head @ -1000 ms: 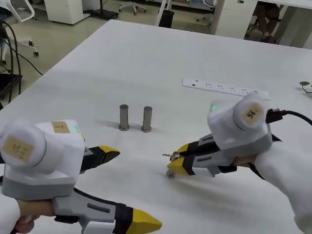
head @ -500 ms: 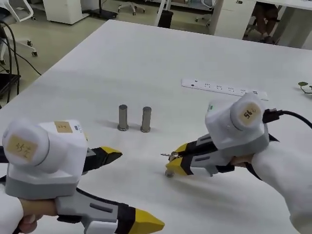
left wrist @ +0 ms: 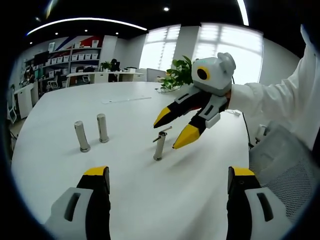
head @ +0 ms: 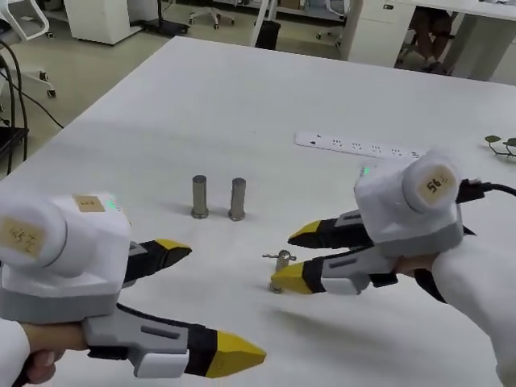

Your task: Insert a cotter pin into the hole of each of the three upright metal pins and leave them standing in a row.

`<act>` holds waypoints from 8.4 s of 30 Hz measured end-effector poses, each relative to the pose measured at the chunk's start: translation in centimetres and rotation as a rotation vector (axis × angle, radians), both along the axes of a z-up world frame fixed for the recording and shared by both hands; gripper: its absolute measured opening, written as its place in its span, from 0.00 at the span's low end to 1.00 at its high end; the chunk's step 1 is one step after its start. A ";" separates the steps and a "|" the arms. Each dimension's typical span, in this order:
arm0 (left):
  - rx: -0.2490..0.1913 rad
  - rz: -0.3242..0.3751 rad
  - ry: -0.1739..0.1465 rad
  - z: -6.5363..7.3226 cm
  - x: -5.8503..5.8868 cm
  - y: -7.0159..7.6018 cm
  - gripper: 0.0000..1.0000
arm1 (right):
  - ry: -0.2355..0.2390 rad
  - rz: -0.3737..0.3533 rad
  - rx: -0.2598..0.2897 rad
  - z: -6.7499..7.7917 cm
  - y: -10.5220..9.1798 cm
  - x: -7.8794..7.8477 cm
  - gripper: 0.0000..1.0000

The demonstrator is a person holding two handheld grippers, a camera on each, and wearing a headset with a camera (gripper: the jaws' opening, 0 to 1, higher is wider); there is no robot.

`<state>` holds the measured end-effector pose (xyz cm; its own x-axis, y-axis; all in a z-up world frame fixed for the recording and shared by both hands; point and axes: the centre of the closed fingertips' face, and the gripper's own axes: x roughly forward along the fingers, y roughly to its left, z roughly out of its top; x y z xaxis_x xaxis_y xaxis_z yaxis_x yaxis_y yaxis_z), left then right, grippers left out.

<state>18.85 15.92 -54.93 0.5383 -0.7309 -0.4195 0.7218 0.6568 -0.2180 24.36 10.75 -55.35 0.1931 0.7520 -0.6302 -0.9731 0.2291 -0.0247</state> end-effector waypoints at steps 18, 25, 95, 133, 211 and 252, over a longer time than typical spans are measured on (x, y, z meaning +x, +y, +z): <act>-0.063 0.084 -0.006 1.3 0.7 0.9 0.97 | 0.037 -0.197 0.112 1.2 -5.0 -4.1 0.74; -0.070 0.092 -0.012 1.7 0.9 1.1 0.96 | 0.015 -0.299 0.098 1.3 -7.0 -3.9 0.82; 0.137 0.275 -0.110 -0.6 14.3 7.7 0.49 | 0.077 -0.598 0.133 1.6 -15.2 -6.0 0.89; 0.192 0.329 -0.111 -1.0 15.4 7.8 0.09 | 0.057 -0.629 0.172 3.0 -16.0 -5.4 0.88; 0.189 0.092 -0.063 -2.1 1.6 -6.0 0.09 | -0.003 -0.479 0.301 6.7 -10.8 -5.4 0.85; 0.007 0.025 -0.041 3.0 -1.3 -3.7 0.90 | 0.013 -0.452 0.234 5.2 -10.9 -5.6 0.85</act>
<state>17.54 12.22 -51.93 0.5732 -0.7140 -0.4022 0.7133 0.6763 -0.1840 18.73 -0.11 -50.17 0.5246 0.7164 -0.4599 -0.7755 0.6251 0.0892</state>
